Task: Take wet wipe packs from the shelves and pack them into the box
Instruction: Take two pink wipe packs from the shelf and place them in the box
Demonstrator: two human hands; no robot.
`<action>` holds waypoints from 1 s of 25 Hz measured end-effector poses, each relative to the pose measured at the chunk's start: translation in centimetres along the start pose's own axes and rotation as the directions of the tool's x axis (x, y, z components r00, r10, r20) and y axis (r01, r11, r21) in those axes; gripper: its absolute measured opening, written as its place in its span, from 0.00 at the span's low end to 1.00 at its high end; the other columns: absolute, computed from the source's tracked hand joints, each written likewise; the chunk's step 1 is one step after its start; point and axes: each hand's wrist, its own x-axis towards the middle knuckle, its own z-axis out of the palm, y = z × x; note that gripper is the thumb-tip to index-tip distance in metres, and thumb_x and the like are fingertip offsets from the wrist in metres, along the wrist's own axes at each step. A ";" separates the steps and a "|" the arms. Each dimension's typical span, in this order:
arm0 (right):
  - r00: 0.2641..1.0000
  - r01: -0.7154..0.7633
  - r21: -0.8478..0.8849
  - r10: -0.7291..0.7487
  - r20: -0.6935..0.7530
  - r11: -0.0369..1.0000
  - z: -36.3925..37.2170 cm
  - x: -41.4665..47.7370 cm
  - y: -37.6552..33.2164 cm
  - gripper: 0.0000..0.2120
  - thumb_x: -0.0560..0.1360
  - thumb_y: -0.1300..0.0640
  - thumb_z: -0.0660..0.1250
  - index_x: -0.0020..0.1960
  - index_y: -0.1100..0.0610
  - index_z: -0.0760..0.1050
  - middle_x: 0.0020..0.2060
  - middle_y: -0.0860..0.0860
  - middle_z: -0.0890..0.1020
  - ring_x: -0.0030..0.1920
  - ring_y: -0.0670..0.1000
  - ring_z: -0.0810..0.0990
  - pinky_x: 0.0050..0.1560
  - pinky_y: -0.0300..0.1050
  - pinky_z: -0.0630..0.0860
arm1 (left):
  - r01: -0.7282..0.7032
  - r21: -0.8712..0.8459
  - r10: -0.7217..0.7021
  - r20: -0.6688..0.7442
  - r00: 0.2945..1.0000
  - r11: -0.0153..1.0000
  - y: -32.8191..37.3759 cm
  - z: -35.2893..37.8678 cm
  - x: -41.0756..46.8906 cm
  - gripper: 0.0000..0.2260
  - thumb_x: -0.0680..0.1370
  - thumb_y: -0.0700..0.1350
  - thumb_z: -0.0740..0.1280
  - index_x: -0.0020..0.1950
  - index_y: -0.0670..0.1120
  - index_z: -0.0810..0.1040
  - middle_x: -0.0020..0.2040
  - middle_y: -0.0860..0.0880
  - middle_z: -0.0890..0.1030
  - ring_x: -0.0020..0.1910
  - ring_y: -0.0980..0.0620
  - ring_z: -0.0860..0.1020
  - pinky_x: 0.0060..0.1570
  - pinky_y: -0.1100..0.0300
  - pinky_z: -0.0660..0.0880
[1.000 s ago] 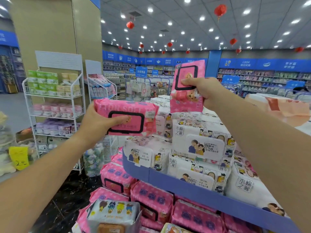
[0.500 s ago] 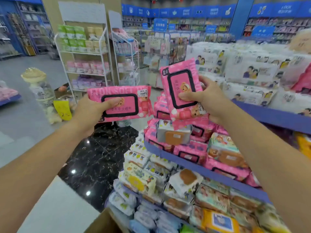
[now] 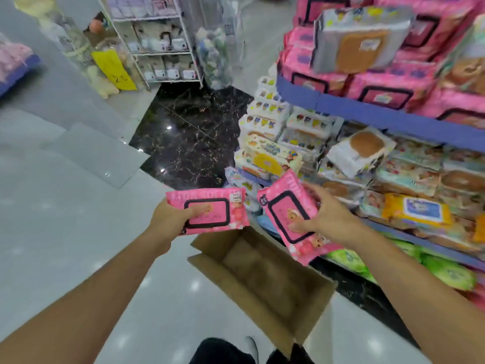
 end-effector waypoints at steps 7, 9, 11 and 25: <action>0.958 -0.282 -0.164 0.286 0.001 0.945 11.9 5.5 12.9 0.50 0.59 0.53 0.84 0.76 0.46 0.62 0.64 0.43 0.75 0.60 0.48 0.77 0.57 0.42 0.74 | 0.158 0.287 -0.227 0.228 0.947 0.945 -14.6 1.4 11.5 0.14 0.69 0.46 0.82 0.52 0.48 0.86 0.43 0.48 0.88 0.42 0.48 0.87 0.48 0.49 0.85; 0.931 -0.363 -0.160 0.363 -0.031 0.918 14.9 7.1 16.6 0.47 0.60 0.54 0.83 0.74 0.44 0.64 0.59 0.39 0.75 0.57 0.44 0.77 0.53 0.38 0.72 | 0.160 0.352 -0.271 0.295 0.916 0.922 -19.1 2.6 15.3 0.14 0.68 0.47 0.82 0.52 0.49 0.86 0.43 0.50 0.88 0.42 0.50 0.87 0.49 0.48 0.84; 0.894 -0.448 -0.144 0.447 -0.040 0.882 17.6 9.2 21.0 0.44 0.61 0.55 0.82 0.71 0.43 0.65 0.54 0.36 0.75 0.53 0.41 0.78 0.49 0.36 0.74 | 0.159 0.426 -0.315 0.326 0.891 0.891 -24.0 4.5 19.2 0.23 0.62 0.55 0.84 0.54 0.52 0.84 0.44 0.53 0.88 0.42 0.52 0.87 0.48 0.50 0.84; 0.793 -0.609 -0.160 0.595 -0.133 0.777 26.4 31.6 55.1 0.38 0.52 0.48 0.81 0.60 0.40 0.72 0.49 0.44 0.83 0.50 0.48 0.83 0.51 0.52 0.83 | 0.052 0.656 -0.295 0.266 0.918 0.753 -52.5 18.1 43.8 0.22 0.59 0.57 0.85 0.47 0.51 0.85 0.40 0.52 0.87 0.38 0.52 0.86 0.43 0.51 0.84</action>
